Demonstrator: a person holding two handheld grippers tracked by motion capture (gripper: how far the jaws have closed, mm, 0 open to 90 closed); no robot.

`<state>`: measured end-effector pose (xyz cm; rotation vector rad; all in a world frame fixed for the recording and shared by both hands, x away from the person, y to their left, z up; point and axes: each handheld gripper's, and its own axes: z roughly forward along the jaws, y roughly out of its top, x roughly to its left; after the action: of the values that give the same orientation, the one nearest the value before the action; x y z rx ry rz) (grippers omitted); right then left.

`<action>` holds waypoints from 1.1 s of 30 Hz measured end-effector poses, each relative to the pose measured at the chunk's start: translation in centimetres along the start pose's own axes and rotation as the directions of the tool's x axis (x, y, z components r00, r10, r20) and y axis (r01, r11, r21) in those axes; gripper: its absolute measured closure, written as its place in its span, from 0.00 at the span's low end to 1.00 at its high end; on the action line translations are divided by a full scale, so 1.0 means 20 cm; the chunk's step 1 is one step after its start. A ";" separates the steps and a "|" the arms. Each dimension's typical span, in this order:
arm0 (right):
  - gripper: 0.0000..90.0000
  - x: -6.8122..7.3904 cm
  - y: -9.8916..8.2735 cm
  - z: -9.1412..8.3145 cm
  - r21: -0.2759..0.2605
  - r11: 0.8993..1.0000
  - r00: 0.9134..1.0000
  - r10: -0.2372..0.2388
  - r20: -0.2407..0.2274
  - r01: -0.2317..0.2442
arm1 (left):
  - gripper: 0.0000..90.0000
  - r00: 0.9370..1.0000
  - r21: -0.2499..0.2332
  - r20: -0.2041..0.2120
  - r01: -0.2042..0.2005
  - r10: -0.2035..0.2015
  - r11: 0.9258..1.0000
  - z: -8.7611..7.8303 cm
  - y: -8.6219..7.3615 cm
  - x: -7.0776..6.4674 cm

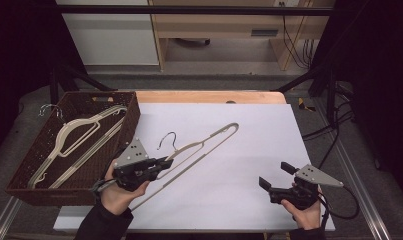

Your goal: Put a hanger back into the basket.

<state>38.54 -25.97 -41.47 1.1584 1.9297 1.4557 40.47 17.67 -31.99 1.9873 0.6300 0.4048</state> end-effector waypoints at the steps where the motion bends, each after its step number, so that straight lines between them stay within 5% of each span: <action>1: 0.05 0.00 0.01 0.00 -0.006 1.000 1.000 0.001 0.001 -0.001 | 0.96 1.000 -0.002 -0.007 -0.007 0.007 1.000 -0.02 0.02 0.01; 7: 0.04 0.00 0.03 -0.01 -0.016 1.000 1.000 0.000 0.004 0.000 | 0.96 0.999 -0.004 -0.017 -0.042 0.042 0.999 -0.16 0.14 0.09; 18: 0.04 -0.01 0.04 0.00 -0.011 1.000 1.000 -0.006 0.011 0.006 | 0.96 1.000 -0.005 -0.005 -0.022 0.022 1.000 -0.33 0.24 0.34; 33: 0.03 -0.02 0.04 -0.01 -0.017 1.000 1.000 -0.013 0.012 0.013 | 0.96 0.995 -0.016 -0.096 0.017 -0.018 1.000 -0.55 0.16 0.72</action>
<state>38.93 -26.24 -40.67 1.1424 1.9100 1.4518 47.26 32.70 -23.64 1.9555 0.7019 0.4952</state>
